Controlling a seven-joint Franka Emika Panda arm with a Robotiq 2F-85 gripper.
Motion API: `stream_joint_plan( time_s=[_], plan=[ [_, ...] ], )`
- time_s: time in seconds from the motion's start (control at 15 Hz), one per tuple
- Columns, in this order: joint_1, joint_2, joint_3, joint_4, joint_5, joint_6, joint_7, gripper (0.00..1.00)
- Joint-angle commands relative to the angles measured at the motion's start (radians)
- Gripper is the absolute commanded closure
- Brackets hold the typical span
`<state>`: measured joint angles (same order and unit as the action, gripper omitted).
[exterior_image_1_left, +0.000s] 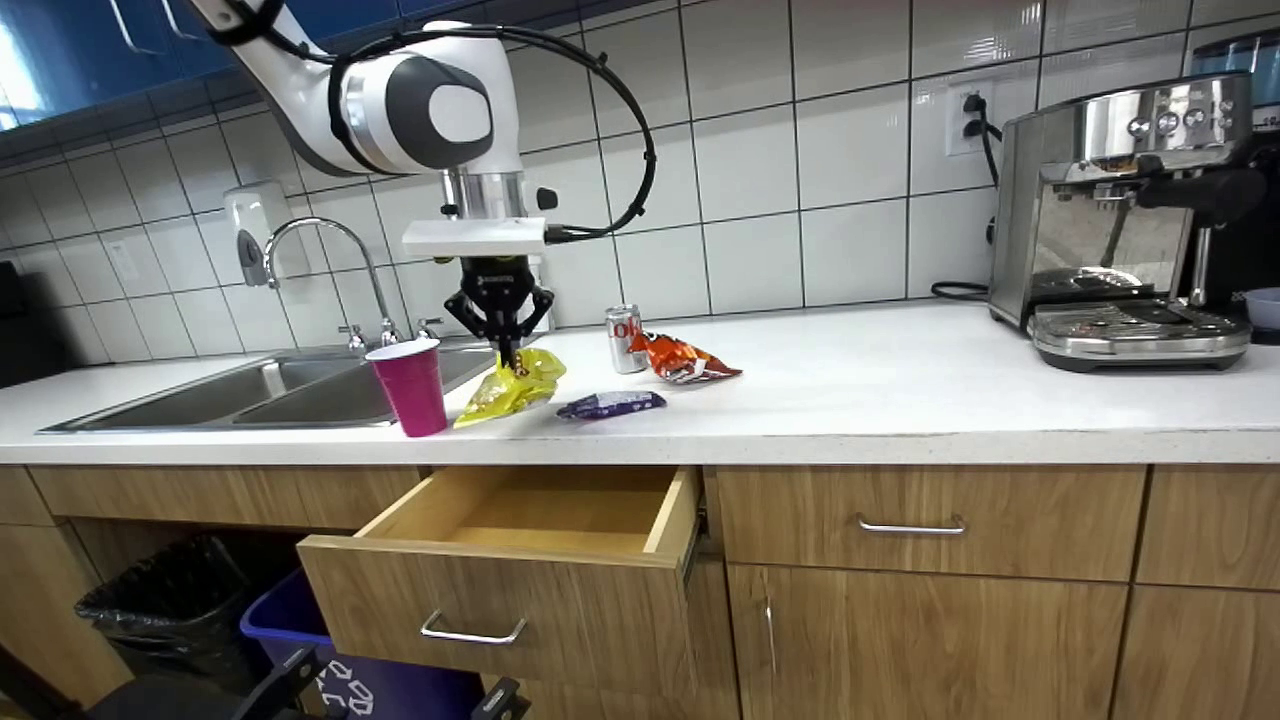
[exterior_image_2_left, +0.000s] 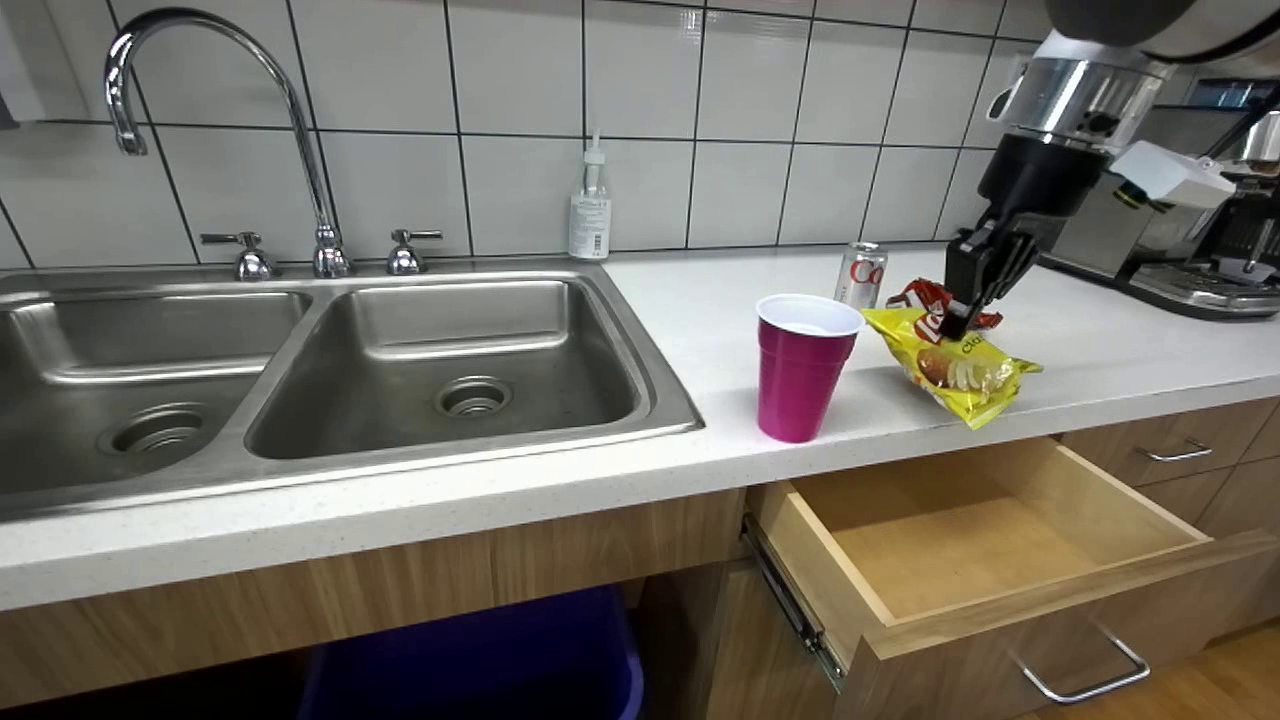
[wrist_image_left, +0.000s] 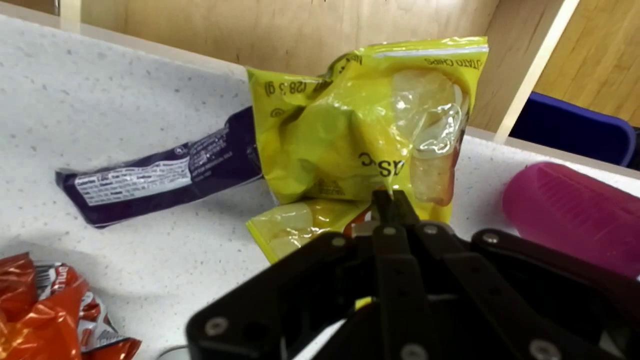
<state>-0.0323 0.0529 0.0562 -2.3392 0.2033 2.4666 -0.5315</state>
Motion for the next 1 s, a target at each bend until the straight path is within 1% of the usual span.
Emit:
stream_joint_plan(
  time_s=[0.0,0.6,0.93],
  plan=[
    [0.012,-0.063,-0.006,-0.071,0.011,0.006,-0.015,1.0],
    [0.046,-0.162,-0.014,-0.205,0.007,0.015,-0.007,1.0],
    [0.061,-0.188,-0.028,-0.257,-0.015,0.008,-0.017,1.0]
  ],
)
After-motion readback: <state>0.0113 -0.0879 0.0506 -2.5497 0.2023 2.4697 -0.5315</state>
